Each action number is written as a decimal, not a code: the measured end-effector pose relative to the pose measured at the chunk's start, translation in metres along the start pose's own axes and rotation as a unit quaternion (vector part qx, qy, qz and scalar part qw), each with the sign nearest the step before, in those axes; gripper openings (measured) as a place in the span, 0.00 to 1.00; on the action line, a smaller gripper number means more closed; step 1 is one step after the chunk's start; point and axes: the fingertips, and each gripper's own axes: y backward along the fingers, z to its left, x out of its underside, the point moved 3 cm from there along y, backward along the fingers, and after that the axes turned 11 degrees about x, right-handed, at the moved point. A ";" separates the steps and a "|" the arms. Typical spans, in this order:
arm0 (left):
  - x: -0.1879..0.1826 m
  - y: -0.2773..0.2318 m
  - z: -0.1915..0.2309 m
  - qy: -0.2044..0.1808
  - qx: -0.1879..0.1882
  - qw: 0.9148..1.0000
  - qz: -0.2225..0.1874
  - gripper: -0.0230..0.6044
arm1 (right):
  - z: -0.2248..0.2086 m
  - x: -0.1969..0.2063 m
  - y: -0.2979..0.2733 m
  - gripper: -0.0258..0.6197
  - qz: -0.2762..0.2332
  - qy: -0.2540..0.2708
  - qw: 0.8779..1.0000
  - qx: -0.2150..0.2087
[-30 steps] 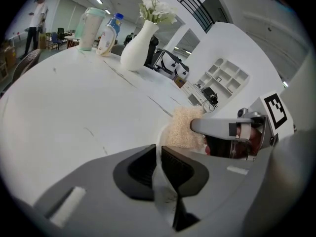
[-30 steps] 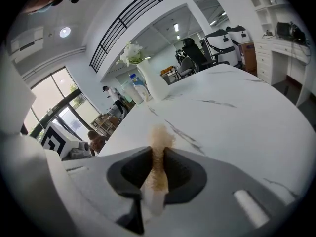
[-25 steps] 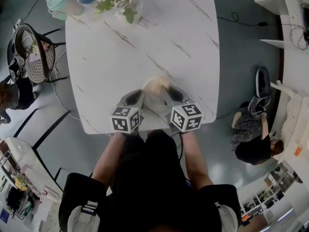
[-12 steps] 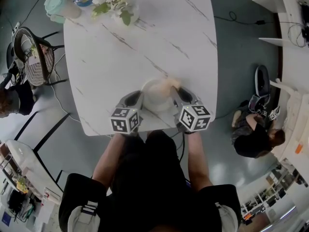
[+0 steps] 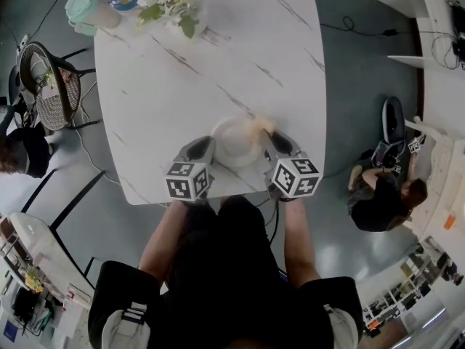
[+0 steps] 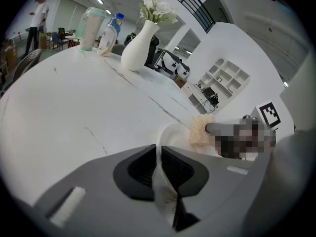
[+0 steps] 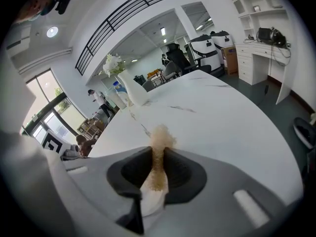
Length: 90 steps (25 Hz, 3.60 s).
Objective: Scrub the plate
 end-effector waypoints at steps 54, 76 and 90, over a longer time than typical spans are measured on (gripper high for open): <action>0.000 -0.001 0.000 0.005 0.000 1.000 -0.013 0.10 | 0.068 0.043 -0.018 0.15 0.105 0.025 0.990 -0.092; 0.000 -0.001 -0.001 0.007 0.000 1.000 -0.012 0.10 | 0.019 0.034 -0.002 0.15 0.096 0.015 0.995 -0.035; -0.001 -0.002 0.000 0.007 -0.002 1.000 -0.010 0.10 | 0.000 0.027 0.008 0.15 0.085 0.008 0.996 -0.019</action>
